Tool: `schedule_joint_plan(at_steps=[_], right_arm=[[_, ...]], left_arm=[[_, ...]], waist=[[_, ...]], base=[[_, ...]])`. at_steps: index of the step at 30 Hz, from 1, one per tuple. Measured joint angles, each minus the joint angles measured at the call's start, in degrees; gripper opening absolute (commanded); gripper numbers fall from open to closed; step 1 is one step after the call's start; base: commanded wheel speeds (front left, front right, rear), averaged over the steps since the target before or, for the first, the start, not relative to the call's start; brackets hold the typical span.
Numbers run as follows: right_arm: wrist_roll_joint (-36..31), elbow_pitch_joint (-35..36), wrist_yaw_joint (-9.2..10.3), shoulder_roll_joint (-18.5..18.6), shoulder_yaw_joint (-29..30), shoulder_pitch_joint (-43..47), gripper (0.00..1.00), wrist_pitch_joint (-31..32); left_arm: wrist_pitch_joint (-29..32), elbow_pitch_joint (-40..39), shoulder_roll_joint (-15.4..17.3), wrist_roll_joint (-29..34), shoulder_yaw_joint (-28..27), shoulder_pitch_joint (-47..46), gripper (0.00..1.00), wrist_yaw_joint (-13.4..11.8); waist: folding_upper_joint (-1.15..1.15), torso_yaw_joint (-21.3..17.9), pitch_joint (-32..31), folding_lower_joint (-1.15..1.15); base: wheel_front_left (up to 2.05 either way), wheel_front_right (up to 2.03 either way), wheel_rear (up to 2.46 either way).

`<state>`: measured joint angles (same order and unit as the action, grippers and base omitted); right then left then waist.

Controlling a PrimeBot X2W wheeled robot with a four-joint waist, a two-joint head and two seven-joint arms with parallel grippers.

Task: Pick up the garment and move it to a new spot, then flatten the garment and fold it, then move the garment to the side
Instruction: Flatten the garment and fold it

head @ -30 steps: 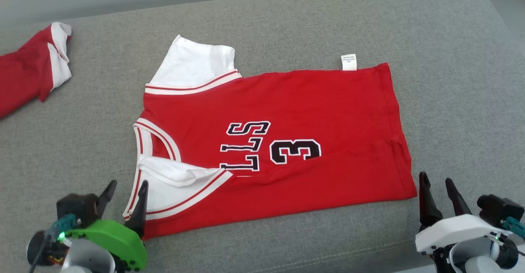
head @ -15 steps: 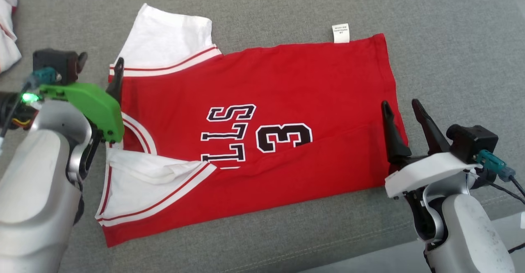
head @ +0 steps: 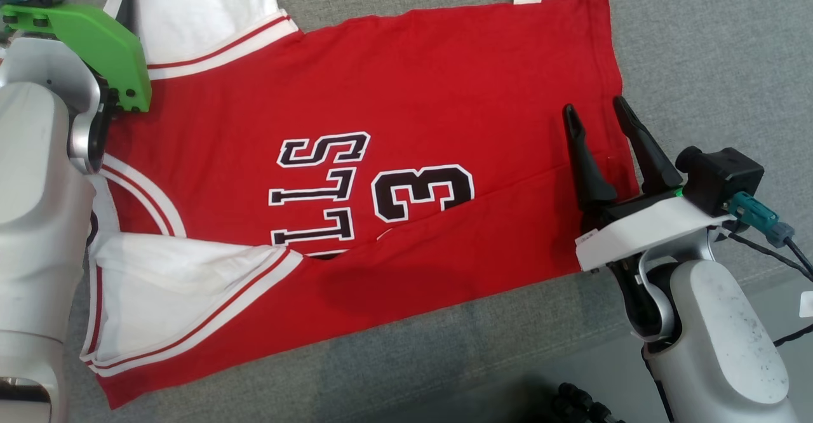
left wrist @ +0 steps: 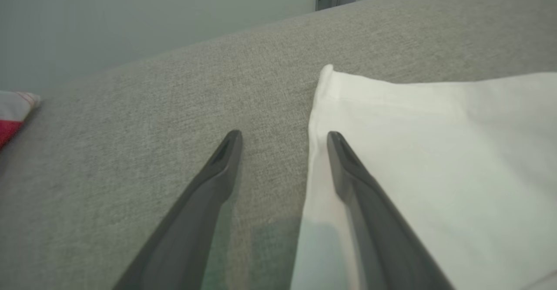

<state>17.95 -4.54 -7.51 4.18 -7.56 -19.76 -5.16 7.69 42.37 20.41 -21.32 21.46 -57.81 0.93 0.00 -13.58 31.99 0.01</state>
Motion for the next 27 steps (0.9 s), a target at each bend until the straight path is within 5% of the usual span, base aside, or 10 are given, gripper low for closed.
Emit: schedule_joint_plan(at_steps=[18,19,20,21,22,27], right_arm=[[0.6,-0.5,0.00,0.1,-1.2,-1.3,1.00,-1.3],[0.6,-0.6,0.00,0.0,-1.2,-1.5,1.00,-1.4],[0.6,-0.6,0.00,0.0,-1.3,-1.6,1.00,-1.5],[0.6,-0.7,0.00,-0.1,-1.4,-1.7,1.00,-1.6],[0.7,-0.8,0.00,-0.1,-1.4,-1.7,1.00,-1.7],[0.7,-1.4,0.00,0.0,-0.7,-1.7,1.00,-2.4]], left_arm=[[-3.8,11.4,-3.1,-0.3,2.4,-7.1,1.00,3.1],[-3.8,11.8,-3.2,-0.3,2.5,-7.3,0.91,3.2],[-4.0,12.2,-3.2,-0.3,2.6,-7.5,0.44,3.2],[-4.1,12.6,-3.3,-0.3,2.8,-7.6,0.29,3.3],[-4.2,13.0,-3.4,-0.3,2.9,-7.8,0.00,3.4],[-5.7,15.0,-4.5,-0.7,3.5,-7.9,0.00,3.9]], waist=[[0.00,-2.3,2.1,-0.01],[0.00,-2.4,2.1,0.00],[0.00,-2.4,2.0,0.00],[0.00,-2.5,2.0,-0.01],[0.00,-2.6,2.0,-0.01],[0.00,-2.5,1.2,0.00]], base=[[0.00,0.00,0.00],[0.00,0.00,0.00],[0.00,0.00,0.00],[0.00,0.00,0.00],[0.00,0.00,0.00],[0.00,0.00,0.00]])
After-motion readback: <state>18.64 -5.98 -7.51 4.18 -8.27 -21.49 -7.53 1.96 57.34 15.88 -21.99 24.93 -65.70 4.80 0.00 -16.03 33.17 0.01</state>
